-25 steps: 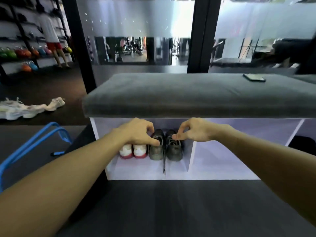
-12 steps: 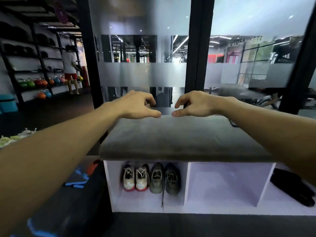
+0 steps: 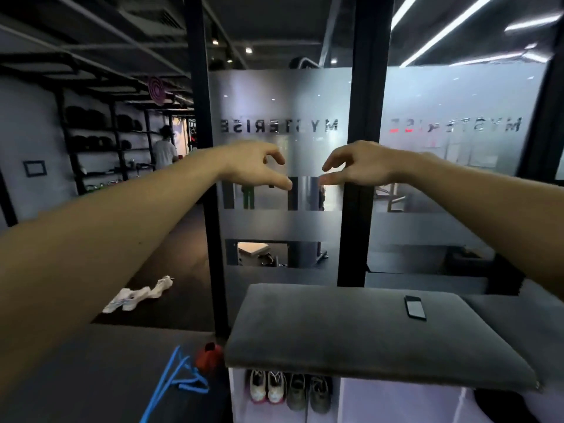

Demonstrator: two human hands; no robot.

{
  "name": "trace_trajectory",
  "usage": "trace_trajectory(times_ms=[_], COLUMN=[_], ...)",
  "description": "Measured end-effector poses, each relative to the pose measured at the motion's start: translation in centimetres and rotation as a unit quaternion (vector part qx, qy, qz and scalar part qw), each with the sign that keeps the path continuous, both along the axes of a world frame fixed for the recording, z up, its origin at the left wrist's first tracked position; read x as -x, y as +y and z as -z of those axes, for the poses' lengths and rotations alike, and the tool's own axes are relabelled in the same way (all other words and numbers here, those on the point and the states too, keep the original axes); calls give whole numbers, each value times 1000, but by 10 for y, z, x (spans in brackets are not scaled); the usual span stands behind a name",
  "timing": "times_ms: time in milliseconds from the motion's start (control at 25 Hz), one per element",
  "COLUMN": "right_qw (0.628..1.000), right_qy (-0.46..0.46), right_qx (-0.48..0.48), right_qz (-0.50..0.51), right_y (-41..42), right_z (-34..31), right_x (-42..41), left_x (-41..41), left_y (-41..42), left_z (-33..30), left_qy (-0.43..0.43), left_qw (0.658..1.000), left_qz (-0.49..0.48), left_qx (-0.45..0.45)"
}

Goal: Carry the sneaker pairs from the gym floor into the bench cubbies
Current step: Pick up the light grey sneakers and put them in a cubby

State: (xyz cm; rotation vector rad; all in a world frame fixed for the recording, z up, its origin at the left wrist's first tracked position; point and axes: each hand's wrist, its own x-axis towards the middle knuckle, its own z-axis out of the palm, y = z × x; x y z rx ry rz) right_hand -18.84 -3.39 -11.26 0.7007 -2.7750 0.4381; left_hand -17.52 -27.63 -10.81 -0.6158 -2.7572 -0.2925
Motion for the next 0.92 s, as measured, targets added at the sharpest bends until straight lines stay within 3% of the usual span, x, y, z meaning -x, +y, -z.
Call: trace_trajectory(times_ms=[160,280,400,520,920], right_qw=[999,992,987,986,967], right_qy=[27,100,131,109,21], right_qx=[38,68,65,68,48], right_qz=[-10,-28,-61,-105,-248], right_y=[-9,-22,-43,-69,-216], right_z=[-91,-114,-110,-96,-64], right_x=[-54,-80,-100,-112,-152], left_x=[-59,-91,-118,-148,-264], left_y=[-21,-38,-53,-72,-202], left_z=[-86,-117,-116,-108,-77], left_qy=[29,38,33,19,-12], left_qw=[999,999,998,995,970], left_qz=[-13,-32,-43,-77,-237], left_qx=[13,5,20,59,45])
